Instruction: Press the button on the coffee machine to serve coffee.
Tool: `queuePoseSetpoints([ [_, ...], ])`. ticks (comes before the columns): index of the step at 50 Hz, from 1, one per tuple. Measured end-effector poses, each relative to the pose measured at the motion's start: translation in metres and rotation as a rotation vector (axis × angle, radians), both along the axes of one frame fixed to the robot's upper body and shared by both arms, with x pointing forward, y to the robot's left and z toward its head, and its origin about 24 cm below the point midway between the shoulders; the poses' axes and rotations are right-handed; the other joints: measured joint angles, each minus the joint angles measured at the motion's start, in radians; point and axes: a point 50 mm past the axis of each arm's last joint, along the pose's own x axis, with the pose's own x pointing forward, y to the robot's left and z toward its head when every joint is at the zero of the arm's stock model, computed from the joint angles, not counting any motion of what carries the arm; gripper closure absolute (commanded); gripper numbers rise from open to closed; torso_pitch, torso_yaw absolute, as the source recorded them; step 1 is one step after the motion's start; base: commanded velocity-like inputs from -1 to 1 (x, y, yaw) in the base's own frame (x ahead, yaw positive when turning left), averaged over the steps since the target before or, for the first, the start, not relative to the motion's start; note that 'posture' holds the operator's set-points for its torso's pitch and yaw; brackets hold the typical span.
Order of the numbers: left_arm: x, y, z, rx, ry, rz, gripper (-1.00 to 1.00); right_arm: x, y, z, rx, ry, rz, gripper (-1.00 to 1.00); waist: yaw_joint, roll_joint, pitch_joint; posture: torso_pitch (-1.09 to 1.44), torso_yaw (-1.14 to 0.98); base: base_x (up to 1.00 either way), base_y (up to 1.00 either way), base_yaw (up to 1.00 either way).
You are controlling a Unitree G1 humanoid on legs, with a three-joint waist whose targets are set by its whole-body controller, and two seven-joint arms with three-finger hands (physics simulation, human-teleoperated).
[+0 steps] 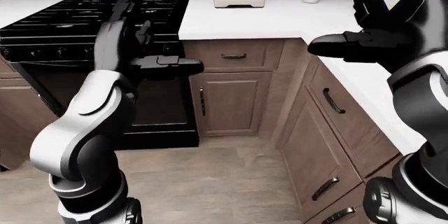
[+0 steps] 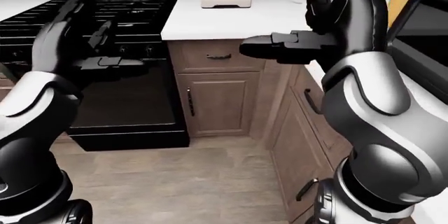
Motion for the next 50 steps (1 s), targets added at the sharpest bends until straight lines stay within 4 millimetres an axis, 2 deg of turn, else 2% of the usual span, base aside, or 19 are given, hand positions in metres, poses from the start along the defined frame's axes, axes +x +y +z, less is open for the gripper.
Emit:
queuePoseSetpoints([
  [2,0.001,-0.004,-0.004,0.009,0.026,-0.024,-1.00,0.002,-0.003,-0.002,0.003,0.024,-0.019,-1.00,-0.007,-0.010,-0.002,0.00,0.00,0.25,0.06,0.00],
  [5,0.001,-0.003,-0.001,0.009,0.017,-0.025,-1.00,0.000,-0.002,0.001,-0.001,0.007,-0.018,-1.00,-0.008,0.008,-0.014,0.00,0.00,0.25,0.07,0.00],
  [9,-0.003,-0.001,0.008,0.002,-0.030,-0.009,-1.00,-0.003,0.000,0.005,-0.002,-0.023,-0.007,-1.00,-0.018,0.055,-0.012,0.00,0.00,0.25,0.06,0.00],
  [11,-0.004,-0.001,0.010,0.002,-0.039,-0.009,-1.00,-0.003,-0.001,0.006,-0.001,-0.023,-0.008,-1.00,-0.023,0.092,-0.019,0.00,0.00,0.24,0.07,0.00],
  [12,-0.004,0.000,0.010,0.003,-0.040,-0.006,-1.00,-0.002,0.000,0.005,0.002,-0.022,-0.004,-1.00,-0.018,0.099,-0.022,0.00,0.00,0.23,0.08,0.00],
  [13,-0.003,0.002,0.008,0.000,-0.032,0.003,-1.00,-0.001,0.002,0.002,0.001,-0.009,0.005,-1.00,-0.009,0.086,-0.015,0.00,0.00,0.23,0.09,0.00],
  [15,-0.001,0.006,0.003,-0.005,0.001,0.025,-1.00,0.001,0.006,-0.002,-0.015,0.019,0.028,-1.00,0.001,0.089,-0.007,0.00,0.00,0.23,0.11,0.00],
  [18,0.000,0.007,0.002,-0.003,0.013,0.033,-1.00,0.001,0.006,-0.002,-0.019,0.022,0.032,-1.00,0.004,0.071,-0.017,0.00,0.00,0.23,0.14,0.00],
  [22,-0.003,0.004,0.007,0.000,-0.025,0.016,-1.00,-0.002,0.003,0.004,-0.008,-0.019,0.015,-1.00,0.010,0.025,-0.017,0.00,0.00,0.20,0.17,0.00],
  [24,-0.004,0.003,0.010,-0.001,-0.038,0.013,-1.00,-0.003,0.003,0.005,-0.005,-0.027,0.013,-1.00,0.013,-0.008,-0.019,0.00,0.00,0.20,0.18,0.00],
  [27,-0.002,-0.003,0.003,-0.003,-0.010,-0.014,-1.00,-0.001,-0.001,0.001,0.005,-0.005,-0.005,-1.00,-0.007,-0.001,-0.008,0.00,0.00,0.19,0.18,0.00],
  [30,0.000,-0.005,-0.001,0.005,0.023,-0.034,-1.00,0.002,-0.003,-0.002,0.005,0.021,-0.017,-1.00,-0.012,-0.005,-0.019,0.00,0.00,0.20,0.19,0.00],
  [34,-0.004,-0.002,0.008,-0.001,-0.021,-0.017,-1.00,-0.002,0.000,0.004,0.001,-0.018,-0.005,-1.00,-0.014,0.031,-0.019,0.00,0.00,0.20,0.19,0.00],
  [36,-0.005,-0.001,0.011,-0.003,-0.039,-0.014,-1.00,-0.003,-0.001,0.005,0.003,-0.026,-0.005,-1.00,-0.020,0.061,-0.019,0.00,0.00,0.19,0.19,0.00],
  [38,-0.005,-0.001,0.011,-0.003,-0.041,-0.013,-1.00,-0.002,0.000,0.006,0.003,-0.027,-0.005,-1.00,-0.022,0.106,-0.027,0.00,0.00,0.19,0.19,0.00],
  [40,-0.004,0.002,0.007,-0.007,-0.022,0.002,-1.00,-0.002,0.004,0.002,-0.002,-0.011,0.015,-1.00,-0.006,0.092,-0.014,0.00,0.00,0.18,0.20,0.00],
  [41,-0.003,0.005,0.004,-0.008,-0.006,0.014,-1.00,0.000,0.006,0.000,-0.010,0.005,0.027,-1.00,-0.001,0.095,-0.011,0.00,0.00,0.17,0.20,0.00],
  [43,-0.001,0.006,0.002,-0.007,0.013,0.025,-1.00,0.001,0.008,-0.002,-0.018,0.022,0.039,-1.00,0.003,0.086,-0.016,0.00,0.00,0.18,0.20,0.00],
  [50,-0.005,0.002,0.011,-0.004,-0.037,0.006,-1.00,-0.004,0.005,0.006,-0.009,-0.031,0.025,-1.00,0.011,0.004,-0.020,0.00,0.00,0.17,0.22,0.00],
])
